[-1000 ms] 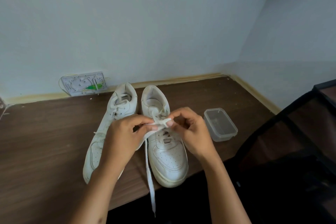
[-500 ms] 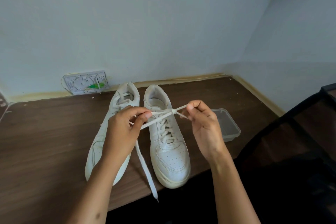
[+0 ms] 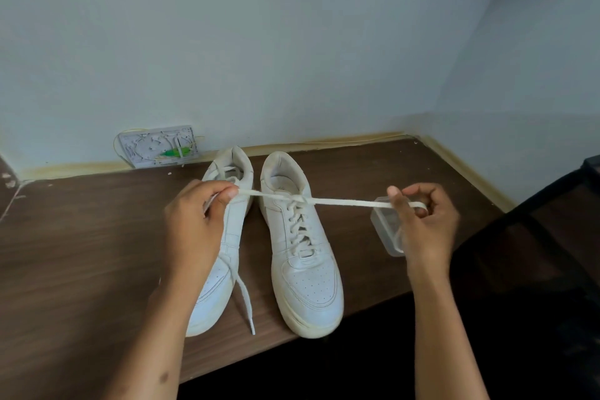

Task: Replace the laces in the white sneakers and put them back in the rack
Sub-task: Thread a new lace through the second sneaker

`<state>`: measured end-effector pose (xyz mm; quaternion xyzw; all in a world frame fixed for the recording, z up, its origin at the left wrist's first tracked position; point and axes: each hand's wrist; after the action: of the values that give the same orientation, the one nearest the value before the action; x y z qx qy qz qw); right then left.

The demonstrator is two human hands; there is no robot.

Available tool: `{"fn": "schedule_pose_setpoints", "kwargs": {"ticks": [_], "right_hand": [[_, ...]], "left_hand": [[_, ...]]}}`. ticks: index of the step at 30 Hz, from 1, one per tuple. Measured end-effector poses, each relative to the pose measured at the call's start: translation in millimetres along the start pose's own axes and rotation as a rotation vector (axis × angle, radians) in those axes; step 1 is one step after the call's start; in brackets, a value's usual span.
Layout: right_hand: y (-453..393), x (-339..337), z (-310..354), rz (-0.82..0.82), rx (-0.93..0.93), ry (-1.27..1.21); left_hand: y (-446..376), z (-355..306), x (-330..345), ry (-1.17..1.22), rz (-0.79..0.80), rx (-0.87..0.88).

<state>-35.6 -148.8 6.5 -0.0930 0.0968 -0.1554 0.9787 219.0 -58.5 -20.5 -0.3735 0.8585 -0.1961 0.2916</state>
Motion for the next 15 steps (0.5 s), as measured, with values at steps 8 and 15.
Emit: {"fn": "schedule_pose_setpoints", "kwargs": {"ticks": [8,15], "right_hand": [[9,21,-12,0.406,-0.242,0.366],[30,52,-18,0.572,-0.456,0.32]], "left_hand": [[4,1,14,-0.258,0.108,0.17],[13,-10,37,-0.279,0.173,0.268]]}}
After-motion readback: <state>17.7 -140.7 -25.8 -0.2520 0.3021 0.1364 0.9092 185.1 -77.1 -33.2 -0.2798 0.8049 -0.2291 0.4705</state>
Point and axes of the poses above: each hand's wrist, its own y-axis away from the middle knuckle, its own x-axis out of the palm, z = x × y
